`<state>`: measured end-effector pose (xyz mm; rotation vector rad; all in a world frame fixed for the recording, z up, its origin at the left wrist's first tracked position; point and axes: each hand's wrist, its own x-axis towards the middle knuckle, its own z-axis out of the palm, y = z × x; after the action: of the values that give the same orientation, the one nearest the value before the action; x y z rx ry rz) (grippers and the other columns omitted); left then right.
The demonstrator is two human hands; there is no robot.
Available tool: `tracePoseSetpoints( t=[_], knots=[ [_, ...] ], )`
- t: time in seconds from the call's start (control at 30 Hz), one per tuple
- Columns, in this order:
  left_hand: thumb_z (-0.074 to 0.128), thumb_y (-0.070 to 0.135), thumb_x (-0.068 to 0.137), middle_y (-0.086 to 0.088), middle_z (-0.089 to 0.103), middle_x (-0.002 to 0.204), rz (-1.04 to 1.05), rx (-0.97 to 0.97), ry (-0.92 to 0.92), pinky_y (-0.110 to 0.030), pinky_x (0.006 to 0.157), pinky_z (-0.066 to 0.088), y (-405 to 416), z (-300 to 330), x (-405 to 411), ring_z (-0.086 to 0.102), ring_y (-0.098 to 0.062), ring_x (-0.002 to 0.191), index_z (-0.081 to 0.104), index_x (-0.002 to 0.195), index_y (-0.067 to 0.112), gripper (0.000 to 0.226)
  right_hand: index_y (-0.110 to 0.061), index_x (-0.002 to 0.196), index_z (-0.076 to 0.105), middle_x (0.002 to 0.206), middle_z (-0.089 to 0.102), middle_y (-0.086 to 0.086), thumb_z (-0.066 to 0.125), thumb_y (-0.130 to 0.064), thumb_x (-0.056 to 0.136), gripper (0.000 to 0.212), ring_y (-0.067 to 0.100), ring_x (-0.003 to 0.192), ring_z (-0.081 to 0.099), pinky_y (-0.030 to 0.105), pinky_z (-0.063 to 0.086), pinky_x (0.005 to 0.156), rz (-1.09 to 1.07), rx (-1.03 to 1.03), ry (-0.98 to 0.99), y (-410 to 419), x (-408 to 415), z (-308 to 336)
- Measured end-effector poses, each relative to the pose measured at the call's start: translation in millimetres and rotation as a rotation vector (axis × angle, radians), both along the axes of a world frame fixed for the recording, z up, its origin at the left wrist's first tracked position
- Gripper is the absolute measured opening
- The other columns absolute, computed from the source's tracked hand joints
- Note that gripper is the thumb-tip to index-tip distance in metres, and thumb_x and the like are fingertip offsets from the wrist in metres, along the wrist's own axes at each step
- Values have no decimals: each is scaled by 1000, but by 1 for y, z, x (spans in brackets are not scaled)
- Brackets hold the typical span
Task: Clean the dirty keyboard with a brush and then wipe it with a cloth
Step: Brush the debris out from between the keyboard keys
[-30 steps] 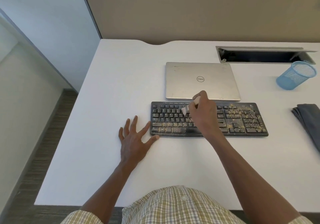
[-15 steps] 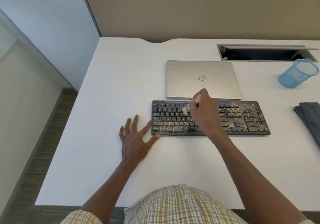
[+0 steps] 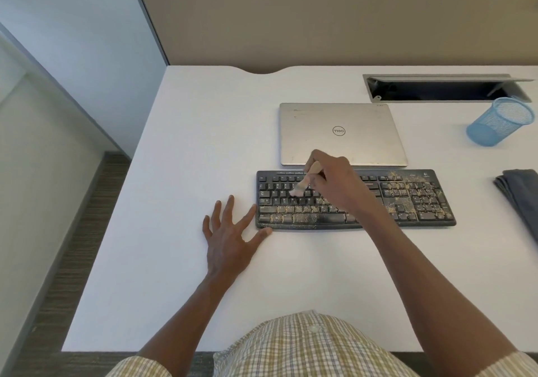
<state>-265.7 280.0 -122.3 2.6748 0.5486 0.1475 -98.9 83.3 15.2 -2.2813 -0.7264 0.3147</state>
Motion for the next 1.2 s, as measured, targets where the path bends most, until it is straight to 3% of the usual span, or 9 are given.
tracePoseSetpoints(
  t=[0.1,0.23,0.4,0.6,0.7,0.83,1.03,1.2],
  knots=[
    [30,89,83,-4,18,169,-2,-10,-5,-54,124,5,0,0,0,4,-28,156,47,146,49,76,-16,92,56,74,63,-8,52,6,90,23,17,61,64,23,43,47,37,-116,-17,-6,7,-3],
    [33,88,85,-5,21,168,-2,0,-26,-56,123,9,0,-3,0,7,-29,156,49,145,48,74,-17,92,55,76,65,-1,53,6,89,24,-1,55,54,12,36,43,14,-213,-86,-21,13,-1],
    [35,87,85,-5,19,168,-5,5,-15,-55,124,7,0,-2,0,6,-28,156,47,146,49,73,-14,94,56,74,65,-5,56,1,90,16,11,53,56,15,39,43,-16,-57,-30,-15,12,-6],
    [33,89,83,-4,19,169,4,-2,-5,-54,124,6,0,-1,0,5,-28,156,47,145,50,75,-13,98,54,78,65,5,55,-3,92,12,7,53,54,16,35,43,-64,-214,-100,-30,15,-7],
    [34,88,83,-4,20,168,3,-8,-14,-54,124,6,0,-1,0,6,-28,156,47,145,50,74,-14,99,53,74,63,4,55,-9,90,10,15,52,60,24,42,40,-226,-104,-103,-33,17,0],
    [36,87,83,-3,21,168,8,-11,-17,-53,124,5,0,-2,0,6,-27,156,48,145,50,73,-12,101,55,76,68,5,59,-11,90,12,18,62,69,34,56,50,-373,45,-6,-21,14,-1],
    [34,88,83,-4,21,168,8,0,-16,-53,124,6,0,-1,0,7,-28,156,48,144,50,74,-12,98,52,81,65,8,59,-13,89,11,23,66,68,43,58,54,-489,-4,18,-29,10,-22],
    [34,88,83,-4,22,168,5,-4,-26,-53,124,6,0,-2,0,8,-28,156,49,144,49,74,-13,99,53,78,65,7,58,-13,90,10,21,62,68,40,56,50,-549,65,-34,-31,13,-11]
  ],
)
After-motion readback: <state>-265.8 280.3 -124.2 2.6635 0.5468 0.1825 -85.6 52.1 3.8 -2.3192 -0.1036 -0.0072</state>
